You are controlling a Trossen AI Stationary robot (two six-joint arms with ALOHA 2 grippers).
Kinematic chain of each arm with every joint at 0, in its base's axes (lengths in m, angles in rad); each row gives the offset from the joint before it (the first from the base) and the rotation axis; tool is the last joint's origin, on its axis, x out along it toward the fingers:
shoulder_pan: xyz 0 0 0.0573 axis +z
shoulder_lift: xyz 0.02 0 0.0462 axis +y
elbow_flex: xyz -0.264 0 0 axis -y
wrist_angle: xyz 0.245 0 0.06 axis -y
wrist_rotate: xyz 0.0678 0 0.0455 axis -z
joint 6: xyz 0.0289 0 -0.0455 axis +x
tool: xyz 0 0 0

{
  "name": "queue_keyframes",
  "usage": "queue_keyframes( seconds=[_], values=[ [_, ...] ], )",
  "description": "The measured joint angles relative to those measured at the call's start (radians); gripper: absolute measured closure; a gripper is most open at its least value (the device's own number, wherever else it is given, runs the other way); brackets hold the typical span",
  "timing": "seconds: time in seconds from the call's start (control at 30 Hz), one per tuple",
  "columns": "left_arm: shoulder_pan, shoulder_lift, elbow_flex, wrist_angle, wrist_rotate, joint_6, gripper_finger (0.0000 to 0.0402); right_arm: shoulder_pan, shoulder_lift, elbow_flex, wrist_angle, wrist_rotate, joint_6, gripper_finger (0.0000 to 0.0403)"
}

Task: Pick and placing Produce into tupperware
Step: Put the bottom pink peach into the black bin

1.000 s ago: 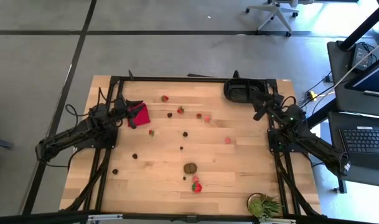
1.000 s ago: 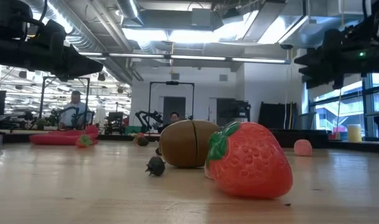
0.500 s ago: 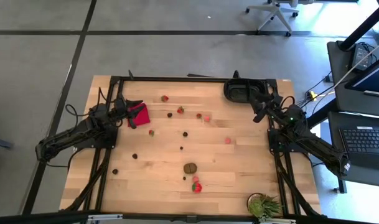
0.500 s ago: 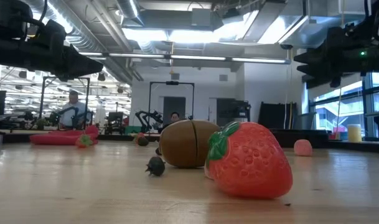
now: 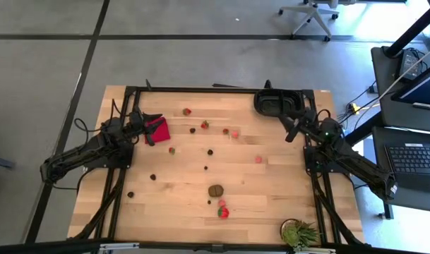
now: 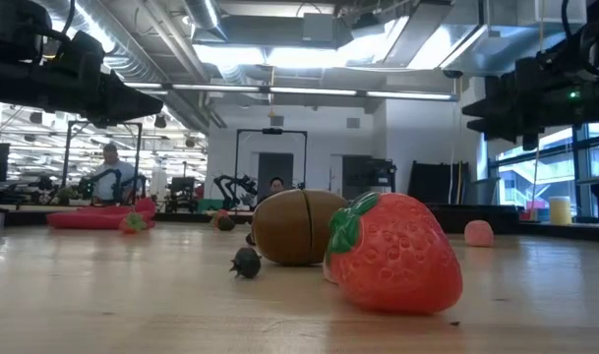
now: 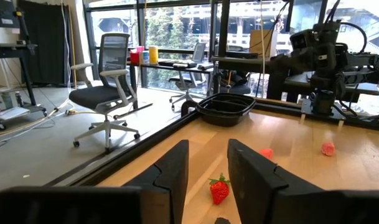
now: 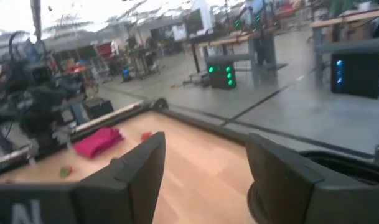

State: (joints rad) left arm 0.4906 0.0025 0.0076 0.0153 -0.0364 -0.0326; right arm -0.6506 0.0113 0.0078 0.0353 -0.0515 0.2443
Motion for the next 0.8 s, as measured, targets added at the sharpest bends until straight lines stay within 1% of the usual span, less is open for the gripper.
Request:
queue_keyframes(
  seconds=[0.17,0.37,0.47,0.63,0.8],
  values=[
    [0.0,0.0,0.0,0.0,0.0,0.0,0.0308,0.0,0.0,0.0,0.0,-0.072,-0.042,0.0176],
    [0.0,0.0,0.0,0.0,0.0,-0.014,0.0319,0.0,0.0,0.0,0.003,-0.076,-0.044,0.0176],
    [0.0,0.0,0.0,0.0,0.0,-0.015,0.0324,0.0,0.001,0.016,-0.001,-0.101,-0.051,0.0176],
    [0.0,0.0,0.0,0.0,0.0,-0.016,0.0333,0.001,0.03,0.122,-0.027,-0.156,-0.08,0.0176],
    [0.0,0.0,0.0,0.0,0.0,-0.012,0.0342,0.041,0.139,0.266,-0.133,-0.171,-0.184,0.0176]
  ],
)
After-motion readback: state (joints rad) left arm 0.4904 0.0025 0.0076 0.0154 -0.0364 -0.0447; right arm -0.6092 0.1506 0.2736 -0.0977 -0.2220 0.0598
